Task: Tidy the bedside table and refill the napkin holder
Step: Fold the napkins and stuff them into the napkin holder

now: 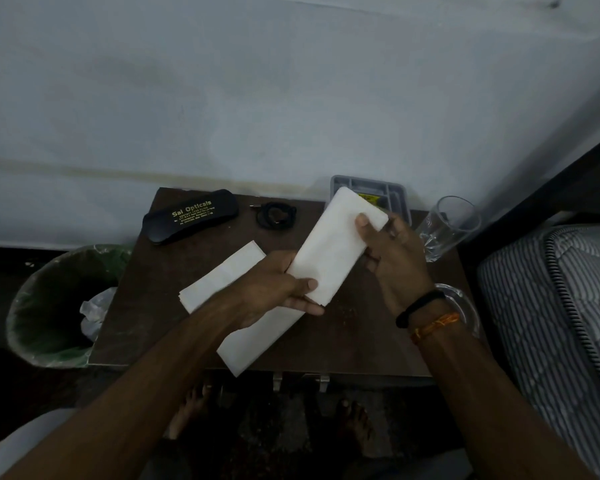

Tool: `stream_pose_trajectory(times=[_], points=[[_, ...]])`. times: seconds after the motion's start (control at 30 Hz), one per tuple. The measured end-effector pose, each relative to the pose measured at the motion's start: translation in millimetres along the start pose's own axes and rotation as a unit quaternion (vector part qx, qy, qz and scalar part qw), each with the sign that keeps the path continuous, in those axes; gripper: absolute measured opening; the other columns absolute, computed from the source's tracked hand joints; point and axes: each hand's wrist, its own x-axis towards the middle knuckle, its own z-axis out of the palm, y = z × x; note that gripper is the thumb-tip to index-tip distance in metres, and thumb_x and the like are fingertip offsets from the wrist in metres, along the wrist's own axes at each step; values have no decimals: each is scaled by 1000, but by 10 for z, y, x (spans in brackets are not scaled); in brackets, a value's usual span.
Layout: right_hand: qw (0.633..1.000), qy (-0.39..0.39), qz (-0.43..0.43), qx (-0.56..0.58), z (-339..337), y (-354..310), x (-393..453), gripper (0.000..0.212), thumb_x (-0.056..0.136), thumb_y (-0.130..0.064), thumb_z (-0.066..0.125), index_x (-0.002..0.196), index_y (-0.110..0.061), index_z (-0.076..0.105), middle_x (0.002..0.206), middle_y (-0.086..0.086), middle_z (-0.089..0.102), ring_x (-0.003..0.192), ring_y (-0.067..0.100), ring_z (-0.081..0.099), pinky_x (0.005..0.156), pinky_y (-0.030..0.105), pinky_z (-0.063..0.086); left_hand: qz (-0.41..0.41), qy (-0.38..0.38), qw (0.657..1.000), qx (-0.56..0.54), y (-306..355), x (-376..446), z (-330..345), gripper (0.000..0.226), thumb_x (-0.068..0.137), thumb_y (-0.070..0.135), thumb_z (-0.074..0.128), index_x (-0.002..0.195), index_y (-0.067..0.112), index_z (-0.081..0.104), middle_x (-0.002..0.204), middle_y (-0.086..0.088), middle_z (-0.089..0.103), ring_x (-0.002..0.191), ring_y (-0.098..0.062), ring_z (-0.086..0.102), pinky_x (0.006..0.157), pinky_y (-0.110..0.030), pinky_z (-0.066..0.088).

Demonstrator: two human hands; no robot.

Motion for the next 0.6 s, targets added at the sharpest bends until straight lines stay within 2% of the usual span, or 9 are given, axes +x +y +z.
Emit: stream_pose_trajectory(times=[0.07, 0.13, 0.2, 0.23, 0.3, 0.33, 0.43, 0.53, 0.6], points=[[997, -55, 49, 28, 23, 17, -48, 53, 74, -15, 76, 124, -8, 59, 116, 8, 71, 105, 21, 69, 83, 36, 60, 28, 13, 999, -10, 9, 7, 13, 44, 93, 1, 62, 136, 7, 53, 127, -13, 65, 108, -30, 69, 88, -48, 59], [997, -70, 43, -10, 47, 64, -80, 49, 75, -1, 76, 122, -4, 61, 113, 11, 72, 105, 26, 70, 81, 37, 60, 59, 49, 994, 74, 14, 17, 33, 46, 92, 8, 66, 136, 13, 54, 127, -7, 65, 110, -24, 67, 91, -47, 58], [997, -54, 3, -64, 66, 105, -84, 46, 76, 4, 75, 119, -3, 63, 112, 13, 72, 103, 26, 70, 82, 37, 60, 104, 114, 965, 210, 36, 37, 37, 48, 89, 18, 71, 135, 19, 54, 130, 2, 63, 114, -16, 63, 93, -40, 57], [995, -46, -21, -90, 71, 117, -78, 45, 76, 4, 75, 120, -3, 64, 113, 13, 72, 102, 25, 70, 83, 36, 60, 136, 142, 948, 248, 61, 48, 40, 46, 88, 21, 72, 131, 19, 55, 129, 5, 62, 114, -12, 61, 91, -33, 57], [989, -38, -62, -128, 79, 128, -58, 45, 77, 3, 75, 120, 0, 63, 114, 15, 71, 101, 24, 70, 82, 34, 60, 203, 186, 919, 281, 135, 61, 36, 35, 87, 23, 73, 119, 17, 60, 122, 6, 64, 110, -9, 60, 84, -19, 53], [987, -37, -76, -139, 75, 135, -52, 45, 78, 3, 76, 121, 1, 63, 115, 16, 70, 101, 24, 70, 82, 33, 60, 229, 208, 904, 295, 167, 71, 31, 29, 87, 24, 73, 113, 16, 62, 119, 4, 66, 108, -9, 62, 82, -16, 51], [980, -34, -109, -164, 51, 142, -56, 48, 78, 0, 77, 123, -6, 62, 118, 12, 69, 104, 15, 69, 82, 27, 59, 260, 246, 879, 315, 204, 111, 19, 23, 86, 26, 74, 105, 14, 67, 112, 2, 71, 101, -10, 65, 81, -20, 54], [977, -29, -132, -164, 6, 112, -64, 47, 77, -2, 78, 119, -15, 63, 115, 6, 70, 102, 10, 69, 80, 22, 57, 272, 239, 882, 301, 200, 155, 57, 22, 86, 25, 74, 103, 13, 68, 108, 2, 72, 99, -12, 67, 83, -26, 58], [976, -32, -133, -170, -27, 126, -49, 45, 76, -4, 80, 115, -21, 64, 112, 1, 71, 100, 9, 70, 80, 23, 58, 271, 233, 885, 299, 179, 187, 64, 21, 86, 24, 74, 103, 13, 67, 108, 2, 71, 100, -12, 67, 82, -23, 56]])
